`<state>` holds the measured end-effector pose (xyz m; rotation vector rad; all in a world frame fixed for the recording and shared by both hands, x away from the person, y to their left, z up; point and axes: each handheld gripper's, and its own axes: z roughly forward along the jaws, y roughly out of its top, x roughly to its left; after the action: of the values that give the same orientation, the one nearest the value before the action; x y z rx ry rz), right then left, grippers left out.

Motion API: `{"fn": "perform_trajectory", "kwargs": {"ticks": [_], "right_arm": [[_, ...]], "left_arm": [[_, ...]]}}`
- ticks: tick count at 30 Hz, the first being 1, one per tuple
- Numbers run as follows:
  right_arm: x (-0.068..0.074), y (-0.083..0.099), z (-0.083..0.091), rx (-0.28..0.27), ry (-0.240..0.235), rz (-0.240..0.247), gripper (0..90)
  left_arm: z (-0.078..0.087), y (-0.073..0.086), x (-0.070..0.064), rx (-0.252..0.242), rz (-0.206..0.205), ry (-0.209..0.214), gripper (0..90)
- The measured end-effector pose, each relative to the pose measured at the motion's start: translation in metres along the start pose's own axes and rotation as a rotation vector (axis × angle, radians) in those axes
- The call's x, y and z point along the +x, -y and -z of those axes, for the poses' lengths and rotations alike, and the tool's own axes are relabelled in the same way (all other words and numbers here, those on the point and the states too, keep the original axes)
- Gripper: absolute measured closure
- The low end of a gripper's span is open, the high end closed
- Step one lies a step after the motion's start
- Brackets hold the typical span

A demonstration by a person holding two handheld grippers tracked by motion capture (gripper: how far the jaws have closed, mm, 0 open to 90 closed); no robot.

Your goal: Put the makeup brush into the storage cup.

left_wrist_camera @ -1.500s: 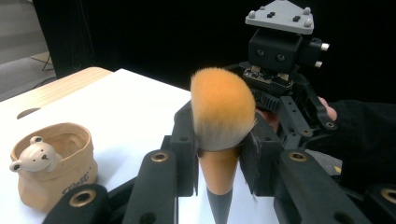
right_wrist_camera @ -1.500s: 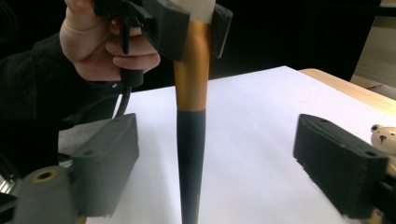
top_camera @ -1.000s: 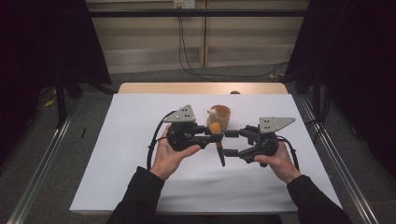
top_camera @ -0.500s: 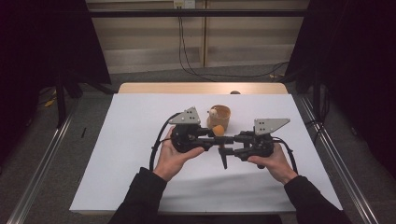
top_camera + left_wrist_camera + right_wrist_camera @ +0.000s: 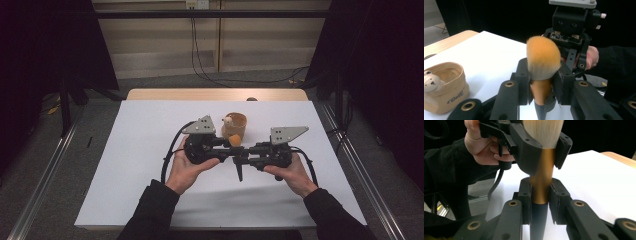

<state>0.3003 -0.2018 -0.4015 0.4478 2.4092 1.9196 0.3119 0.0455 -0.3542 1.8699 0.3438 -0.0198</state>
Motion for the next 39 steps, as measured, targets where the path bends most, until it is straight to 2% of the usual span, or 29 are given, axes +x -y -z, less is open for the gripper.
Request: {"fn": "perform_trajectory", "kwargs": {"ticks": [5,7,12,13,16,17,19,21,25,28,29,31,34,37,39], "right_arm": [[-0.0001,0.0001,0.0003,0.004,0.002,-0.001,73.8],[-0.0007,-0.0003,0.0007,-0.008,0.007,-0.001,73.8],[0.0003,-0.0012,0.0006,-0.006,0.007,0.001,73.8],[0.0005,-0.0011,-0.0001,-0.004,0.001,0.000,73.8],[0.0006,-0.0008,-0.0008,0.000,0.008,0.003,73.9],[0.0000,-0.0008,-0.0004,-0.005,0.004,0.002,73.8],[0.0001,-0.0010,0.0000,-0.003,0.009,-0.001,73.9],[-0.0005,-0.0010,0.0013,-0.003,0.021,-0.004,73.9],[-0.0016,-0.0008,0.0013,-0.008,0.024,-0.005,73.9],[-0.0022,-0.0008,0.0026,-0.010,0.035,-0.006,73.8],[-0.0025,-0.0008,0.0031,-0.012,0.035,-0.008,73.9],[-0.0038,-0.0009,0.0057,-0.019,0.051,-0.013,73.9],[-0.0043,-0.0011,0.0069,-0.024,0.050,-0.016,73.8],[-0.0043,-0.0018,0.0084,-0.030,0.063,-0.019,73.9],[-0.0050,-0.0017,0.0087,-0.032,0.064,-0.016,73.9]], "left_arm": [[0.0002,0.0005,0.0001,0.004,-0.010,-0.006,69.0],[-0.0001,0.0004,-0.0001,-0.010,-0.004,-0.006,68.8],[-0.0010,0.0008,-0.0021,-0.039,-0.021,-0.008,66.1],[-0.0011,0.0006,-0.0026,-0.045,-0.021,-0.008,61.9],[-0.0013,0.0002,-0.0044,-0.046,-0.037,-0.019,58.3],[-0.0016,0.0003,-0.0047,-0.045,-0.041,-0.021,54.4],[-0.0020,0.0003,-0.0053,-0.056,-0.041,-0.019,53.7],[-0.0019,0.0001,-0.0054,-0.061,-0.043,-0.031,43.6],[-0.0033,0.0010,-0.0059,-0.082,-0.044,-0.045,36.8],[-0.0033,0.0008,-0.0061,-0.098,-0.036,-0.053,24.4],[-0.0029,0.0005,-0.0066,-0.099,-0.032,-0.071,20.5],[-0.0015,0.0001,-0.0069,-0.111,-0.025,-0.103,4.3],[0.0013,0.0001,-0.0068,-0.127,-0.020,-0.113,1.4],[0.0026,0.0011,-0.0084,-0.115,-0.036,-0.154,1.2],[0.0041,0.0021,-0.0080,-0.104,-0.025,-0.151,1.7]]}}
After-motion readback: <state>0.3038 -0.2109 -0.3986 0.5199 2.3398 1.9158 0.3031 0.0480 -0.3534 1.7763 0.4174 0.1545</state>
